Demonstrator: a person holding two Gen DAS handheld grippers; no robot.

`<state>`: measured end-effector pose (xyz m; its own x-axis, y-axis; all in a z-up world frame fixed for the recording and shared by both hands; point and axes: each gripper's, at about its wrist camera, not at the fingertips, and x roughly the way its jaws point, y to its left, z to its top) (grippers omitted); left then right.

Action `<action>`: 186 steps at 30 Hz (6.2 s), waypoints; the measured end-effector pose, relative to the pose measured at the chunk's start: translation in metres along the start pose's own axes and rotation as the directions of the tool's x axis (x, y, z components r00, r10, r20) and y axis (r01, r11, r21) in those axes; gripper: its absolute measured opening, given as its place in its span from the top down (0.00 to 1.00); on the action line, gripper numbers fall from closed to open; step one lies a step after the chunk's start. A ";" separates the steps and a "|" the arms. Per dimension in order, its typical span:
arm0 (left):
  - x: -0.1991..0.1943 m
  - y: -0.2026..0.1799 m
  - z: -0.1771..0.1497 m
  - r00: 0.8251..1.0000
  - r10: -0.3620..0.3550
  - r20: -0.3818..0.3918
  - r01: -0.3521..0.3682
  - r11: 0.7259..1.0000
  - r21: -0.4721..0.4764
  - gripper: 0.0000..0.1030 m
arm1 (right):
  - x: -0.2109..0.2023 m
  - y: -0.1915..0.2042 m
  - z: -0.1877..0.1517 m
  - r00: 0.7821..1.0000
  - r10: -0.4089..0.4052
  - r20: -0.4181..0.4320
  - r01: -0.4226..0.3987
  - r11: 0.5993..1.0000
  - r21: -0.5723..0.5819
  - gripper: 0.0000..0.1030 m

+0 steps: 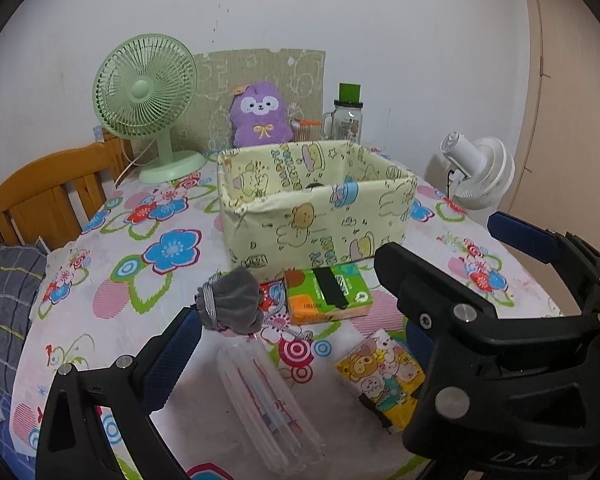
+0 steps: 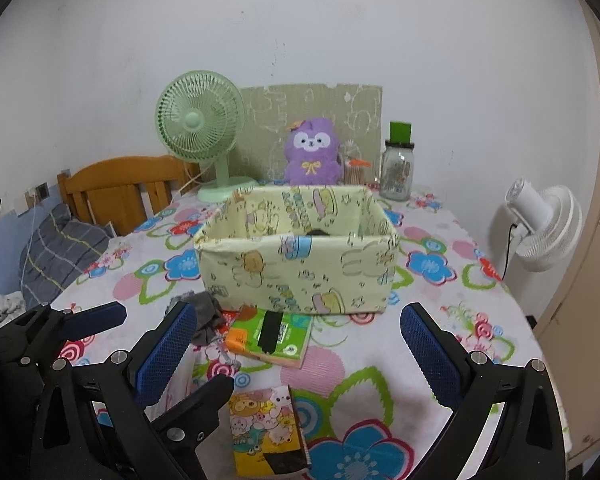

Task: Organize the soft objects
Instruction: 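Withdraw both open grippers from the box back over the table items, then grasp the clear straw bag with the left gripper while the right grasps the cartoon tissue packet, then lift the straw bag and tissue packet with both grippers toward the fabric box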

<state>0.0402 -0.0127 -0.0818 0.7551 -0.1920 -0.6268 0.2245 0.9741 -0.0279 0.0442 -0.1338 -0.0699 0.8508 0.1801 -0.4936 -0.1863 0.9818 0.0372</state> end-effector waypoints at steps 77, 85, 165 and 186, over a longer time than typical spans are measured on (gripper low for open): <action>0.043 0.018 -0.046 0.985 -0.037 -0.168 0.035 0.999 -0.017 0.71 | 0.050 0.019 -0.047 0.956 0.085 -0.280 -0.088 0.996 0.002 0.48; 0.037 0.008 -0.038 0.989 -0.036 -0.145 0.035 0.999 -0.009 0.73 | 0.041 0.010 -0.041 0.964 0.079 -0.254 -0.076 0.997 0.023 0.48; 0.017 -0.026 0.085 0.997 -0.042 0.063 0.037 0.997 0.071 0.73 | 0.015 -0.025 0.077 0.998 -0.039 -0.053 0.039 0.999 0.001 0.48; 0.051 -0.009 0.109 0.998 -0.011 0.055 0.009 1.000 0.028 0.73 | 0.060 -0.030 0.098 0.997 0.002 -0.071 -0.001 1.000 0.015 0.48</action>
<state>0.1436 -0.0439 -0.0284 0.7853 -0.2088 -0.5828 0.2486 0.9685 -0.0120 0.1490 -0.1464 -0.0160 0.8132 0.1777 -0.5541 -0.1799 0.9824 0.0510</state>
